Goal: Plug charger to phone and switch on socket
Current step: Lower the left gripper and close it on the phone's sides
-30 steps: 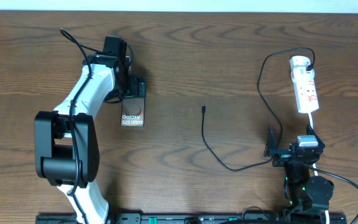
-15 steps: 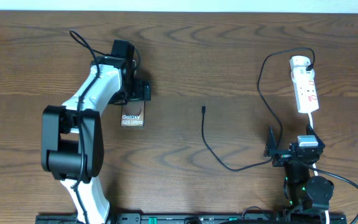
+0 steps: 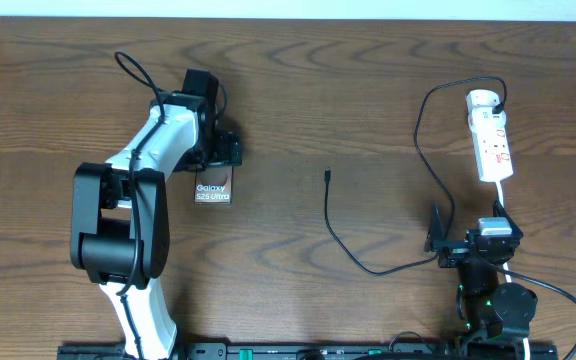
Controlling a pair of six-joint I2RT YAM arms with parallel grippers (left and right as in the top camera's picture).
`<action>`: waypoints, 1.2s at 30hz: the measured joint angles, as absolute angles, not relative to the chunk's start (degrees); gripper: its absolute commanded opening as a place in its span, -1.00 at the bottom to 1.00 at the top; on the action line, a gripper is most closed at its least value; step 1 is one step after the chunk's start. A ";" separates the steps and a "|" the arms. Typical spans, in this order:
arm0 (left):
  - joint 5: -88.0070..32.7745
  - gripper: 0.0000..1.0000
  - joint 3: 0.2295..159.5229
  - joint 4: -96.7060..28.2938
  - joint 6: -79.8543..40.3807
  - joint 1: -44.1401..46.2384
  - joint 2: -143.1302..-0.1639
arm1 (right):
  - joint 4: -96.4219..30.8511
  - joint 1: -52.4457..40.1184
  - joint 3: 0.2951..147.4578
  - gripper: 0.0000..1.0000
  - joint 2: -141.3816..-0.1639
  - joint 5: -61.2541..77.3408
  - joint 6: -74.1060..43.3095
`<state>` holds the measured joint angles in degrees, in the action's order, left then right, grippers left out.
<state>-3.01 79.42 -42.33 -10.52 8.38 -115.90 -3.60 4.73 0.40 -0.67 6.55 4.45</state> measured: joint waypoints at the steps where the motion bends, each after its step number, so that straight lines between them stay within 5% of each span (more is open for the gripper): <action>1: -3.01 0.96 79.11 -42.30 -10.52 8.38 -115.90 | -3.60 4.73 0.40 0.99 -0.67 6.55 4.45; 36: -2.98 0.96 78.11 -39.94 -11.38 10.66 -116.97 | -3.60 4.73 0.40 0.99 -0.67 6.55 4.45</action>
